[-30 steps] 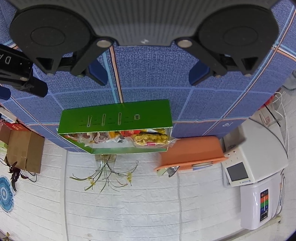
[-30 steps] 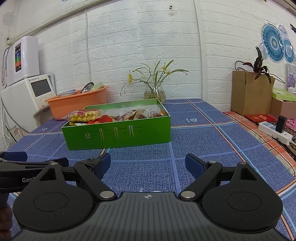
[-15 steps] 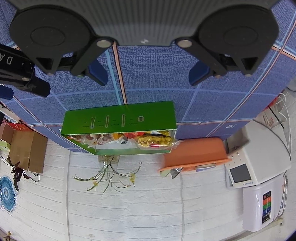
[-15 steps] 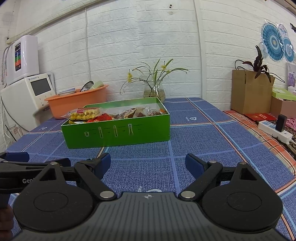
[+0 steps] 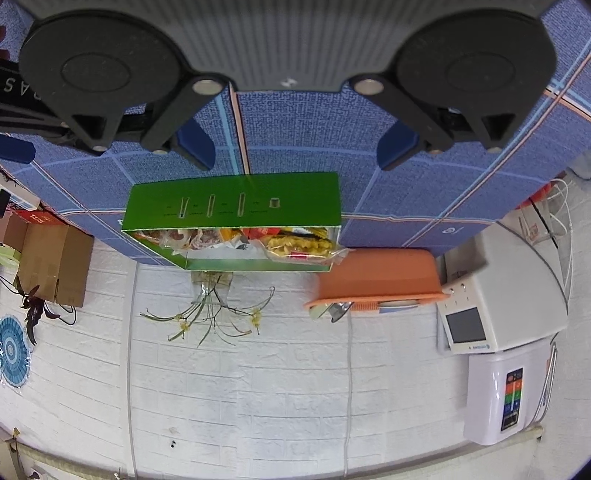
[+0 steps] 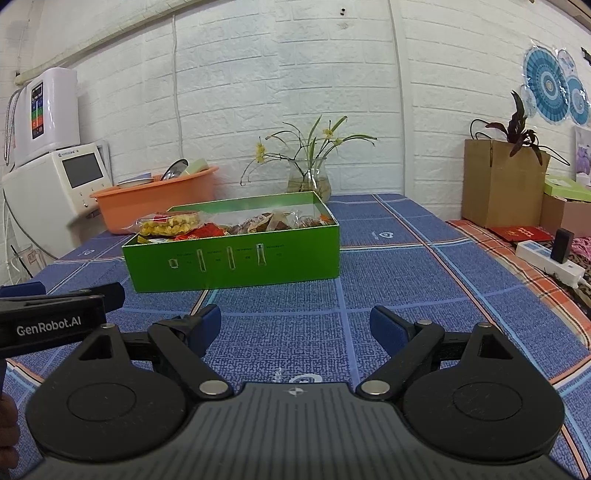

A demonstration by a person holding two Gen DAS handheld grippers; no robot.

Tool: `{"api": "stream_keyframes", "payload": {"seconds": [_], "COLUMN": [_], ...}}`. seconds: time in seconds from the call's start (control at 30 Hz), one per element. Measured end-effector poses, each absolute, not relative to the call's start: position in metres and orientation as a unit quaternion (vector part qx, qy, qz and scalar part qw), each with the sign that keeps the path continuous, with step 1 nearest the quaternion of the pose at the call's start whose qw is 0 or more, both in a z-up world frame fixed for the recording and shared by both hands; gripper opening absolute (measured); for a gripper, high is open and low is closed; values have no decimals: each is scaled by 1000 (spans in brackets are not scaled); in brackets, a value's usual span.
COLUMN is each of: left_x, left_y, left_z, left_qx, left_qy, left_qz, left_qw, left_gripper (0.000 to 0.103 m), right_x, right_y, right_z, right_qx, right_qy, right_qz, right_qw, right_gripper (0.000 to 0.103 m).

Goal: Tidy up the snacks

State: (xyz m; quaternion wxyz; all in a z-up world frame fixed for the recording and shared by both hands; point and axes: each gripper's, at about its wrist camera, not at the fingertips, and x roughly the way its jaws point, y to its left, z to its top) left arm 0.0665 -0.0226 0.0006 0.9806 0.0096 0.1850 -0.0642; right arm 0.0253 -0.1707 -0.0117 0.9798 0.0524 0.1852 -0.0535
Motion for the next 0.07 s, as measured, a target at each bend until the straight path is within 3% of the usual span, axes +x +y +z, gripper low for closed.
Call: {"api": "stream_keyframes", "payload": {"seconds": [0.07], "left_x": [68], "left_y": [-24], "left_z": [0], "left_qx": [15], "left_qy": [188], "left_qz": [-67], "left_qw": [980], "left_gripper": [89], "right_x": [25], "right_y": [-170], "right_z": [-12], "right_qx": [52], "right_qy": [185], "right_qz": [-53], "right_qw": [980], "right_gripper": [103]}}
